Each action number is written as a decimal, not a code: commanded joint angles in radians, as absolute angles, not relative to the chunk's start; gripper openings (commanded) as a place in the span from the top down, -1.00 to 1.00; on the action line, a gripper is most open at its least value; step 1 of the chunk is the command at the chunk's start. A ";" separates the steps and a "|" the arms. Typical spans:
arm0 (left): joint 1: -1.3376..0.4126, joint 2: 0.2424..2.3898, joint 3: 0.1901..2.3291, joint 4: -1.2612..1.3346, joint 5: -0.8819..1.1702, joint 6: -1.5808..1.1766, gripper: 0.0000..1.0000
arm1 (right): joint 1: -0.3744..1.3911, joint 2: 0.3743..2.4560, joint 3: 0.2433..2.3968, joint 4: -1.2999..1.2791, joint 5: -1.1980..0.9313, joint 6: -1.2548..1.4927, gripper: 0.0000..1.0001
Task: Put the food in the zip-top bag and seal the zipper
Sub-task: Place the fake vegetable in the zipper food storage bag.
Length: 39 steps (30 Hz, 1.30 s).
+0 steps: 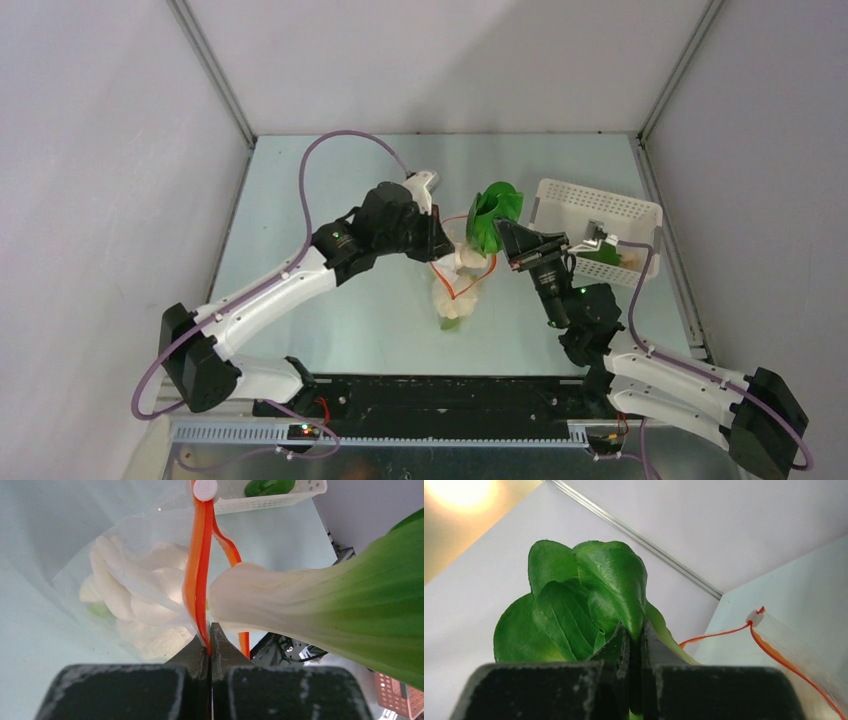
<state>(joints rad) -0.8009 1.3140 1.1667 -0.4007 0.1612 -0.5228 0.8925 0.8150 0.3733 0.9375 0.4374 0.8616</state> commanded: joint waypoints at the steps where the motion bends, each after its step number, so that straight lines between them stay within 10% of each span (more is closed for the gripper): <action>1: -0.784 1.265 1.172 -0.379 0.184 -0.481 1.00 | 0.887 0.805 0.365 0.970 0.431 0.895 1.00; 18: -0.783 1.277 1.151 -0.368 0.231 -0.454 1.00 | 0.772 0.968 0.331 1.186 0.147 1.033 1.00; 39: -0.782 1.232 1.156 -0.340 0.189 -0.502 1.00 | 0.948 0.843 0.447 0.374 0.426 0.940 1.00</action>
<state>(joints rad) -0.7887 1.2881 1.1549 -0.3981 0.1970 -0.4892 0.9340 0.7937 0.3637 0.5270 0.3847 0.9932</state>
